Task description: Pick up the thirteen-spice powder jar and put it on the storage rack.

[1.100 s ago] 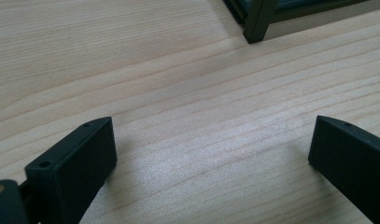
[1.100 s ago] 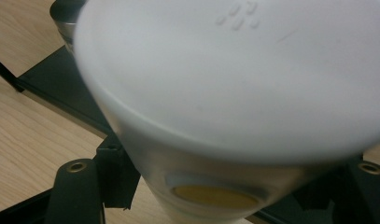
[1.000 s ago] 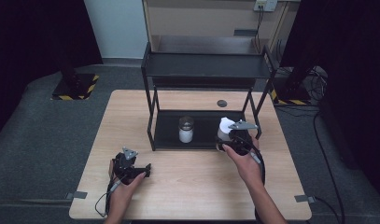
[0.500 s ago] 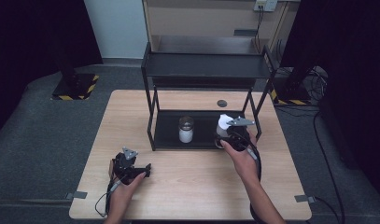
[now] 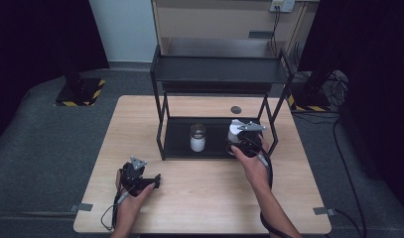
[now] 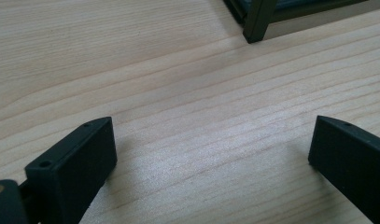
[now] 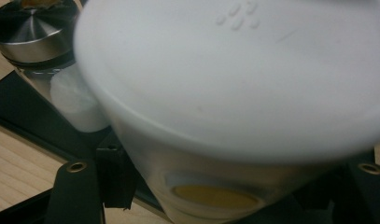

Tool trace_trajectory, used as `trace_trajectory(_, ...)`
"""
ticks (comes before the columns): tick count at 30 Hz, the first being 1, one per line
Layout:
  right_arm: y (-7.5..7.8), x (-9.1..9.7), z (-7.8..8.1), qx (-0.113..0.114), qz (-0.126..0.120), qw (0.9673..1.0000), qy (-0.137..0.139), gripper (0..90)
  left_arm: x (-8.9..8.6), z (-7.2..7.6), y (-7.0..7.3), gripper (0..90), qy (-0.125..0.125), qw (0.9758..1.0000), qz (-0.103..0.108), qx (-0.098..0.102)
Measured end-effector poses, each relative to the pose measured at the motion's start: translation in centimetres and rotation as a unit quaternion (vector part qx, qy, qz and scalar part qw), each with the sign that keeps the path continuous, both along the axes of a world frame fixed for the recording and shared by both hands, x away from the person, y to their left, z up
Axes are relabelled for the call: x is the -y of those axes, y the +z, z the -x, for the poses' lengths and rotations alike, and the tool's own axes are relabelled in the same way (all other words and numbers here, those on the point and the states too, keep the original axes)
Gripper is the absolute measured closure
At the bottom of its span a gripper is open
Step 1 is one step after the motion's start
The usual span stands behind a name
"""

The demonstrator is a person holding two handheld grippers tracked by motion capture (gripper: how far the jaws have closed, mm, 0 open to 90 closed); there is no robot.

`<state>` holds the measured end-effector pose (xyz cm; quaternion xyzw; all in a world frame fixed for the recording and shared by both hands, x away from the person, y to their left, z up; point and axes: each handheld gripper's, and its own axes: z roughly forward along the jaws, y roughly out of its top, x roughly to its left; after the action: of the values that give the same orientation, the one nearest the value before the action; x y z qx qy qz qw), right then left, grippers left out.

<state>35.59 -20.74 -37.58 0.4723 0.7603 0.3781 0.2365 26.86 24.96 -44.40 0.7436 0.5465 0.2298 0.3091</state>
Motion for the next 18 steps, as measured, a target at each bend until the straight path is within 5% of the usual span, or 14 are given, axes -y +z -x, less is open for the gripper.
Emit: trace_trajectory(18,-0.86,-0.59,-0.84,0.005,0.001,1.0000,0.007,31.1,0.00,0.01,0.01,0.0,0.000,1.0000,0.000,0.000)
